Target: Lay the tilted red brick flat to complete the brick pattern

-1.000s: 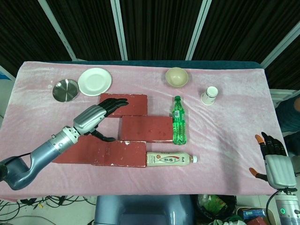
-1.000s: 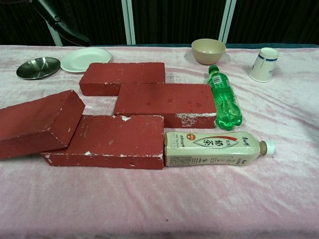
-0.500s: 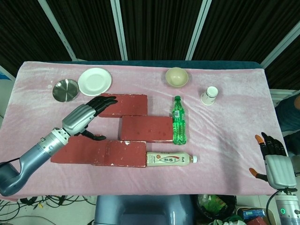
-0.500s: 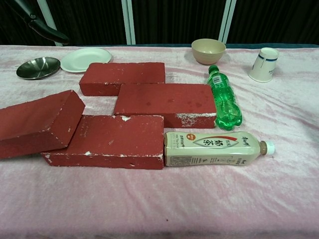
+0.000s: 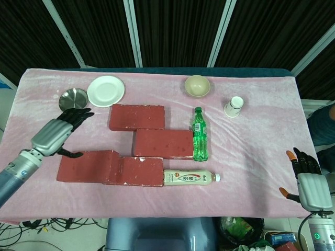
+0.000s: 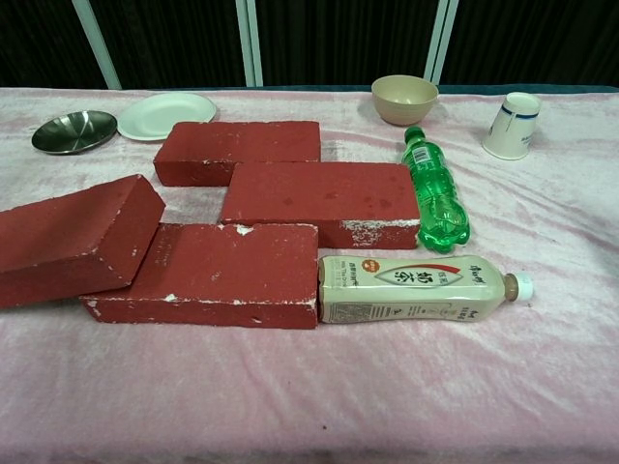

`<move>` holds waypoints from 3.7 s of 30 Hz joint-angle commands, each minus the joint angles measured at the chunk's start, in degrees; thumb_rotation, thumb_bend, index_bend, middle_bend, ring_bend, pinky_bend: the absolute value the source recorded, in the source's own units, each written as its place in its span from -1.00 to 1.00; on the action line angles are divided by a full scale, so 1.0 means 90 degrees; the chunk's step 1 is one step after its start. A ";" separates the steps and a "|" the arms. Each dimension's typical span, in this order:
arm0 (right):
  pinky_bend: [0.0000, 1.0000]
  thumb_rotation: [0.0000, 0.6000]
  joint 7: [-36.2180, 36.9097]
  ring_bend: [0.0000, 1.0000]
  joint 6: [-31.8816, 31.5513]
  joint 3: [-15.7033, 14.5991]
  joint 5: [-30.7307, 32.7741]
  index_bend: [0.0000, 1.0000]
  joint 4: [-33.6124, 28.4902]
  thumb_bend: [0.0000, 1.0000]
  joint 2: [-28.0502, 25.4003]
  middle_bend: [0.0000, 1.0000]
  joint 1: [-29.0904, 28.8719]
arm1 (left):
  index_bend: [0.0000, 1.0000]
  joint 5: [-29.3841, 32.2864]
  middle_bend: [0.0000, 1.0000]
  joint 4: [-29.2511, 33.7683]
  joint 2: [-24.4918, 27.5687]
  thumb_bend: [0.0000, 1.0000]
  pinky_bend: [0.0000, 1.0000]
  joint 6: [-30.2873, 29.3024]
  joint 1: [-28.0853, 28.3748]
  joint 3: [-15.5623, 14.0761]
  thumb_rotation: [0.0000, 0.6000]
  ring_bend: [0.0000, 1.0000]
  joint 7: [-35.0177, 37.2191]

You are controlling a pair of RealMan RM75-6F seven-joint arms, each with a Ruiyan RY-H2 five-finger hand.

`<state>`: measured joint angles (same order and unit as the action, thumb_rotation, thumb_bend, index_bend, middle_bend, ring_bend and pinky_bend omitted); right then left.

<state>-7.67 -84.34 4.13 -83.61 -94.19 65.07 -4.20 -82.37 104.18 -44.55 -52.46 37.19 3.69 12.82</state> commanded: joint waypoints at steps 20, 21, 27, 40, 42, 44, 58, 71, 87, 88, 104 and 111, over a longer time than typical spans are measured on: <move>-0.84 1.00 -0.0070 -1.00 -0.0037 0.0000 -0.0040 -1.00 0.0015 -0.92 -0.0005 -1.00 0.0004 | -1.00 -0.0582 -1.00 -0.1136 -0.0856 -0.97 -1.00 0.0076 -0.0827 -0.0815 1.00 -1.00 0.0549; -0.84 1.00 -0.0069 -1.00 -0.0038 0.0000 -0.0038 -1.00 0.0015 -0.92 -0.0005 -1.00 0.0005 | -1.00 -0.0639 -1.00 -0.1156 -0.0872 -0.97 -1.00 0.0105 -0.0801 -0.0827 1.00 -1.00 0.0578; -0.84 1.00 -0.0070 -1.00 -0.0022 -0.0005 -0.0039 -1.00 0.0009 -0.92 -0.0017 -1.00 0.0002 | -1.00 -0.0696 -1.00 -0.1223 -0.0994 -0.97 -1.00 0.0328 -0.0685 -0.0856 1.00 -1.00 0.0644; -0.84 1.00 -0.0090 -1.00 -0.0012 -0.0004 -0.0043 -1.00 0.0002 -0.92 -0.0023 -1.00 -0.0007 | -1.00 -0.0638 -1.00 -0.1505 -0.1510 -1.00 -1.00 0.0501 -0.0618 -0.0864 1.00 -1.00 0.0357; -0.84 1.00 -0.0101 -1.00 -0.0004 -0.0012 -0.0044 -1.00 0.0002 -0.92 -0.0017 -1.00 -0.0007 | -1.00 -0.0597 -1.00 -0.1561 -0.1579 -1.00 -1.00 0.0486 -0.0625 -0.0845 1.00 -1.00 0.0275; -0.84 1.00 -0.0103 -1.00 0.0007 -0.0015 -0.0043 -1.00 0.0001 -0.92 -0.0017 -1.00 -0.0010 | -1.00 -0.0534 -1.00 -0.1624 -0.1657 -1.00 -1.00 0.0485 -0.0628 -0.0821 1.00 -1.00 0.0198; -0.84 1.00 -0.0125 -1.00 0.0018 -0.0012 -0.0044 -1.00 0.0013 -0.92 -0.0027 -1.00 -0.0021 | -1.00 -0.0366 -0.98 -0.1763 -0.2031 -1.00 -1.00 0.0618 -0.0544 -0.0768 1.00 -1.00 -0.0027; -0.84 1.00 -0.0193 -1.00 0.0041 -0.0010 -0.0002 -1.00 -0.0017 -0.92 -0.0046 -1.00 -0.0022 | -1.00 -0.0228 -0.93 -0.1674 -0.2107 -1.00 -1.00 0.0557 -0.0536 -0.0711 1.00 -1.00 -0.0337; -0.84 1.00 -0.0235 -1.00 0.0112 -0.0038 0.0022 -1.00 -0.0053 -0.92 -0.0069 -1.00 -0.0035 | -1.00 0.0118 -0.77 -0.1523 -0.2193 -1.00 -1.00 0.0511 -0.0581 -0.0651 1.00 -1.00 -0.0872; -0.84 1.00 -0.0231 -1.00 0.0123 -0.0038 0.0032 -1.00 -0.0060 -0.92 -0.0074 -1.00 -0.0037 | -0.99 0.0147 -0.75 -0.1529 -0.2212 -1.00 -1.00 0.0514 -0.0579 -0.0647 1.00 -1.00 -0.0929; -0.84 1.00 -0.0219 -1.00 0.0267 -0.0065 0.0142 -1.00 -0.0187 -0.92 -0.0158 -1.00 -0.0052 | -0.60 0.0472 -0.48 -0.1620 -0.2445 -0.69 -1.00 0.0473 -0.0534 -0.0514 1.00 -1.00 -0.1458; -0.84 1.00 -0.0181 -1.00 0.0299 -0.0070 0.0179 -1.00 -0.0222 -0.92 -0.0183 -1.00 -0.0052 | -0.51 0.0501 -0.41 -0.1454 -0.2154 -0.53 -1.00 0.0328 -0.0511 -0.0372 1.00 -1.00 -0.1414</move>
<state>-9.30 -81.66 3.51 -82.01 -96.19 63.43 -4.66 -78.12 90.77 -64.39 -49.36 32.47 0.00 0.08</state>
